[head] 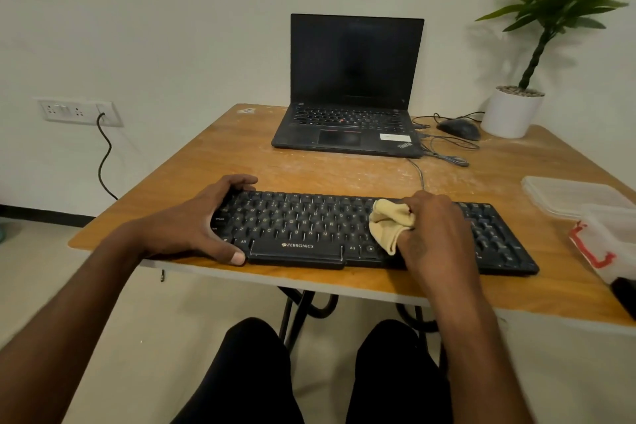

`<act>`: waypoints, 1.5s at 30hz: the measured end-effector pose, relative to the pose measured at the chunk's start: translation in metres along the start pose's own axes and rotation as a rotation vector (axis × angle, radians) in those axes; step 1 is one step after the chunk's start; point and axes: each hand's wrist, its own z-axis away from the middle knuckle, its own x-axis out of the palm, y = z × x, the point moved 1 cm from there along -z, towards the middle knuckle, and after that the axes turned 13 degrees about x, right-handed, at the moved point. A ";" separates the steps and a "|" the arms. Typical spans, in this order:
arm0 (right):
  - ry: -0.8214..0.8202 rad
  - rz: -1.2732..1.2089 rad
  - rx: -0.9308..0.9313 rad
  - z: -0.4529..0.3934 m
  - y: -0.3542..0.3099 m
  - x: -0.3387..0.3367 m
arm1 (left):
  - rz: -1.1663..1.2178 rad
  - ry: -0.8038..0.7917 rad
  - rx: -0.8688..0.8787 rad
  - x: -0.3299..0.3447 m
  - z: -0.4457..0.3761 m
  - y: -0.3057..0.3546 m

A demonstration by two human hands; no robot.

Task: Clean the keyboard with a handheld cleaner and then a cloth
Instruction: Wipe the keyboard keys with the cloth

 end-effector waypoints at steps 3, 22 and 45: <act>-0.005 -0.016 -0.092 0.011 -0.019 0.012 | 0.003 0.000 0.002 0.001 -0.001 0.002; -0.016 -0.048 -0.061 0.012 -0.018 0.015 | 0.016 0.005 0.012 0.002 -0.001 0.001; -0.203 -0.033 -0.299 0.045 -0.055 0.028 | 0.009 0.002 0.018 0.000 -0.001 0.000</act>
